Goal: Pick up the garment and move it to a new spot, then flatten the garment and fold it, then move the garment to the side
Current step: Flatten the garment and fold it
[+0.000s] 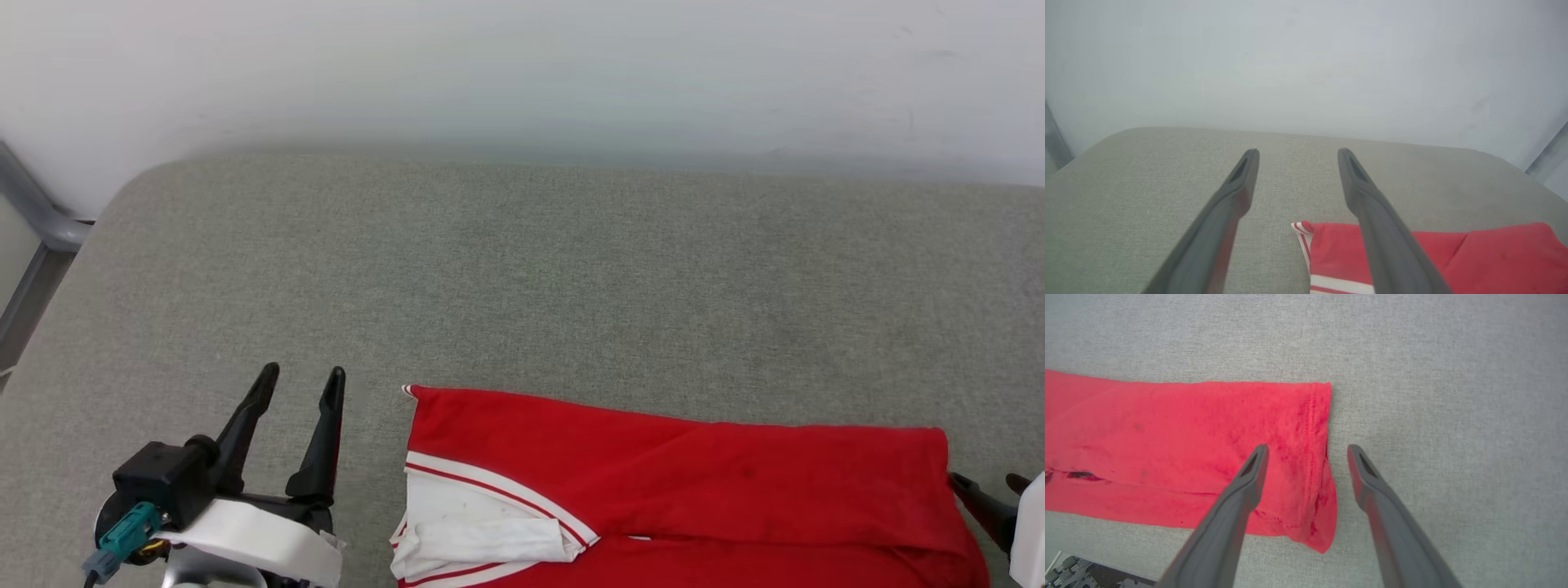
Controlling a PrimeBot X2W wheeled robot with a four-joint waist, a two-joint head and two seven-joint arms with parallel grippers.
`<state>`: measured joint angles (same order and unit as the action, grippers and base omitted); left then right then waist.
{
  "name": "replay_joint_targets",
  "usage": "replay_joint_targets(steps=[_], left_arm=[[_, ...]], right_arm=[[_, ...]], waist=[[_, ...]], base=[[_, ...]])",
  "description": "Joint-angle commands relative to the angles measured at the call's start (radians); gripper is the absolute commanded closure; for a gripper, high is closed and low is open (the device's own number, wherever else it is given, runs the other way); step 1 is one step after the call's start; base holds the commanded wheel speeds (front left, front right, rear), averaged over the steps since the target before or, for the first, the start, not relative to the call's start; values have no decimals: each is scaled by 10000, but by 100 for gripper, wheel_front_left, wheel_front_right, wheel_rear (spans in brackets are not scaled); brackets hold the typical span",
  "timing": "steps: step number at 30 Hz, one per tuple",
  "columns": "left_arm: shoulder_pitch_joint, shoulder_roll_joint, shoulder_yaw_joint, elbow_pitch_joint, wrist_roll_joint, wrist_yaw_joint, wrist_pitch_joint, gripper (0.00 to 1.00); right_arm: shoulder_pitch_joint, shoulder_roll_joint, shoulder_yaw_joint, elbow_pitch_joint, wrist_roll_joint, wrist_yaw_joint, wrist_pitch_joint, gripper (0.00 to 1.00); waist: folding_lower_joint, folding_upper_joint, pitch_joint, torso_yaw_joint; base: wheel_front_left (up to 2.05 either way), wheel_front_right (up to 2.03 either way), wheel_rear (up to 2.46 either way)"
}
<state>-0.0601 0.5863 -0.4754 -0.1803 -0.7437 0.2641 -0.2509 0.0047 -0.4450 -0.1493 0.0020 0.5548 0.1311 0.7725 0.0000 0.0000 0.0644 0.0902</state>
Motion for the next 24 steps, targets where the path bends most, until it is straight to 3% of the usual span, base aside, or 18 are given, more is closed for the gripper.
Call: replay_joint_targets(steps=[1,5,11,24], left_arm=[[172,-196,196,156,200,-73,-94,0],[245,-717,749,384,815,-328,-153,0],[302,-1382,1432,753,1535,-1104,-151,0],[81,-2069,2135,1369,2146,-2082,-151,0]], right_arm=[[55,327,-241,25,-305,-9,139,0],[-5,982,-860,220,-919,-9,351,0],[-73,1414,-1318,934,-1405,-9,371,0],[-267,1402,-210,2353,-672,8,-30,0]], waist=[[0,0,129,89],[0,0,433,221],[0,0,857,393],[0,0,1188,495]], base=[[0,0,0],[0,0,0],[0,0,0],[0,0,0]])
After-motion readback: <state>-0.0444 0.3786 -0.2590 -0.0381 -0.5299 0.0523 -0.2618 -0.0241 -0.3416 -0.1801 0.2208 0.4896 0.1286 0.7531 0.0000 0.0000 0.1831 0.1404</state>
